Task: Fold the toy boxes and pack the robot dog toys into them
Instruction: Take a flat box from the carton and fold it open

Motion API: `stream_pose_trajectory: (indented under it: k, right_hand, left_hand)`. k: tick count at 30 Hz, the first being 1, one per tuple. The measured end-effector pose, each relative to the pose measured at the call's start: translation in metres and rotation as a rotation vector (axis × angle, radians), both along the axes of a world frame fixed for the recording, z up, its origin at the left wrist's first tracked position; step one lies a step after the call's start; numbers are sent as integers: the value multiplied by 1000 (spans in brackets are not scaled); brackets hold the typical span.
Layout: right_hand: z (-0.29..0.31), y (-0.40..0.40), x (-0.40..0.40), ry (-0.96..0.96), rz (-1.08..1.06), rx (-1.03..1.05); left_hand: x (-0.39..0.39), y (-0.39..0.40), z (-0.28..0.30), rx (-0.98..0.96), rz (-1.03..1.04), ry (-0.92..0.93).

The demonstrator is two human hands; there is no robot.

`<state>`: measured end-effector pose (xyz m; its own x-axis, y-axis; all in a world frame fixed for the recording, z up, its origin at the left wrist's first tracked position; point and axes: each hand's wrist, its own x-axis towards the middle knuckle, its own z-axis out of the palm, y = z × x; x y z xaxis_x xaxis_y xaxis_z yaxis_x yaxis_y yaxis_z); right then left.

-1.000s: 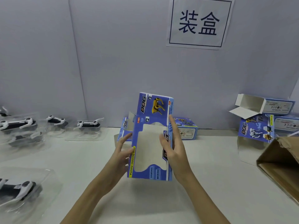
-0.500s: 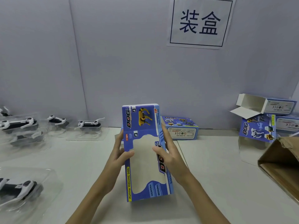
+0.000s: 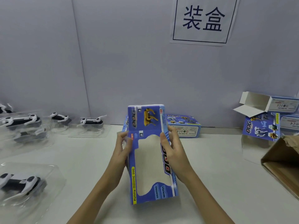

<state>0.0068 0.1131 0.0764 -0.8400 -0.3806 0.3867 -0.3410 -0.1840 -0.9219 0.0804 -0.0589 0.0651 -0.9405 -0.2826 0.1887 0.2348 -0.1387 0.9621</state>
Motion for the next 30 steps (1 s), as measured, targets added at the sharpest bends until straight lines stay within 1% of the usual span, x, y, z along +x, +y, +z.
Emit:
stream_pose_trajectory:
  k: [2, 3, 5, 8, 9, 11, 12, 14, 16, 17, 19, 21, 23, 25, 27, 30]
  right_hand:
    - [-1, 1, -3, -34, -38, -89]
    - [-2, 0, -4, -55, -48, -124]
    - [-6, -3, -3, -73, -50, -130]
    - [-10, -10, 5, -102, -76, -89]
    - [-9, -11, 6, -127, -88, -91]
    - [-4, -7, 5, -161, -96, -87]
    - [-2, -3, 3, -176, -93, -93]
    - [0, 1, -2, -225, -77, -143]
    - [-1, 3, -5, -234, -76, -183]
    - [0, 2, -5, -190, -76, -201]
    - [4, 1, 2, -25, -87, -187]
    - [5, -2, 9, 157, -110, -87]
    - [1, -5, 13, 274, -138, 8]
    - [-2, -7, 15, 289, -162, 7]
    - [0, -4, 14, 265, -201, -45]
    - [4, 0, 10, 310, -287, -113]
  left_hand:
    - [0, -8, -1, 184, -74, -22]
    - [0, -13, -1, 233, -143, -42]
    - [0, -8, 6, 221, -232, -71]
    - [-7, 6, 9, 54, -76, -63]
    - [-7, 9, 7, 43, -84, -71]
    - [-2, 8, -1, 43, -166, -85]
    - [1, 5, -5, 47, -170, -84]
    - [1, 3, -7, 87, -121, -42]
    - [-1, 3, -4, 101, -24, 51]
    - [-3, 2, -3, 91, 24, 97]
    - [-3, -1, -4, 49, 78, 163]
    - [-2, -2, -4, -14, 66, 204]
    - [-2, -1, -6, -82, 67, 234]
    - [0, -3, -5, -119, 87, 270]
    - [2, -5, 0, -148, 122, 294]
    - [2, -7, 5, -186, 123, 338]
